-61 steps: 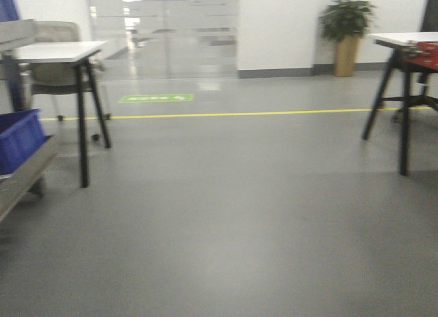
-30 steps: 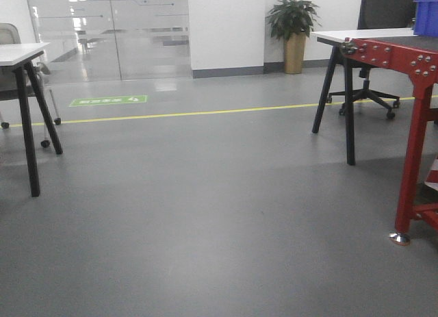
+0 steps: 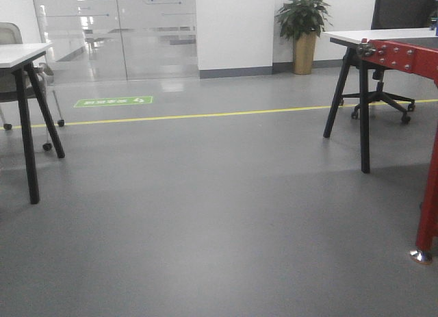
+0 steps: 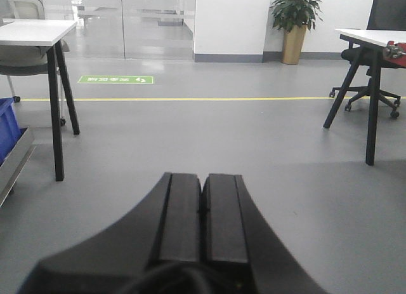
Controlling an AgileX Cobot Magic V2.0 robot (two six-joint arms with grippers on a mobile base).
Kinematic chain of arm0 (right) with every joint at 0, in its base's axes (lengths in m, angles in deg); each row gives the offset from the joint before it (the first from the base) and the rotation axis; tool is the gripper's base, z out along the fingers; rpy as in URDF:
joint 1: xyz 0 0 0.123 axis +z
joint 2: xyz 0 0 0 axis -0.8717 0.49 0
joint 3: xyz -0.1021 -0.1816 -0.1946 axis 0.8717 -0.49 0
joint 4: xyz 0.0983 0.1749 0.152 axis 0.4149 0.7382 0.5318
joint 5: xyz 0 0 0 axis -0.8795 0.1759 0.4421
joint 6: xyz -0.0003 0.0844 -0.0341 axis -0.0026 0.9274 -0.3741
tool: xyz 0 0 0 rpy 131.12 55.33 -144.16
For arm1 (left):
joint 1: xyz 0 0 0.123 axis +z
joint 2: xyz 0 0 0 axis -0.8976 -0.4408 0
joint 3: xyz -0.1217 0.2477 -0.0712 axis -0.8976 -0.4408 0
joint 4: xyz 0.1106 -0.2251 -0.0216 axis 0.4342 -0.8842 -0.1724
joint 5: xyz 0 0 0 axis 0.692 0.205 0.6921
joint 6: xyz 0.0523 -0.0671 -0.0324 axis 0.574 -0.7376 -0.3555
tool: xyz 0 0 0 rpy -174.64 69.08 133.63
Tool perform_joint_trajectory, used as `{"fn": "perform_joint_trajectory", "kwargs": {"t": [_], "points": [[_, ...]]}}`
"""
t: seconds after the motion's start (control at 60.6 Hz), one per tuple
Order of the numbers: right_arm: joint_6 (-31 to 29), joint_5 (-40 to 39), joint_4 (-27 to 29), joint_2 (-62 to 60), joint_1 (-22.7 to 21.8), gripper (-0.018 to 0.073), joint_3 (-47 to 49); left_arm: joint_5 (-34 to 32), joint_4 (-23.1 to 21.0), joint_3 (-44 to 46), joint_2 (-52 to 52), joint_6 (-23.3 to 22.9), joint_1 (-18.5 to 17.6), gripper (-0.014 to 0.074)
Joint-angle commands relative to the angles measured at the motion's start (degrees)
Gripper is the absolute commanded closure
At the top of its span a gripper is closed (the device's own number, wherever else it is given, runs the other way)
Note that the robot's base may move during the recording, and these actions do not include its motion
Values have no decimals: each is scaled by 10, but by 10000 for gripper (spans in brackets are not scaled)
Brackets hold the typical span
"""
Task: Grab orange capacitor from left shelf to right conveyor
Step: 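Drive the base away from the shelf across the floor, holding the cylinder, then turn and drive the base up to the dark conveyor table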
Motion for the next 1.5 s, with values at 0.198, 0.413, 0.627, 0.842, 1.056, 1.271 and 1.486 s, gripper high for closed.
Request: {"fn": "perform_joint_trajectory", "kwargs": {"t": [0.198, 0.413, 0.627, 0.842, 1.056, 1.271, 1.486], "points": [[-4, -52, -4, 4, -1, 428, 17, -51, -2, 2, 6, -1, -1, 723], [-4, -52, -4, 4, -1, 428, 17, -51, -2, 2, 6, -1, -1, 723], [-4, -52, -4, 4, -1, 428, 17, -51, -2, 2, 6, -1, -1, 723], [-4, -52, -4, 4, -1, 428, 17, -51, -2, 2, 6, -1, -1, 723], [-4, -52, -4, 4, -1, 428, 17, -51, -2, 2, 6, -1, -1, 723], [-4, -52, -4, 4, -1, 428, 17, -51, -2, 2, 6, -1, -1, 723], [-4, -52, -4, 4, -1, 428, 17, -51, -2, 2, 6, -1, -1, 723]]}}
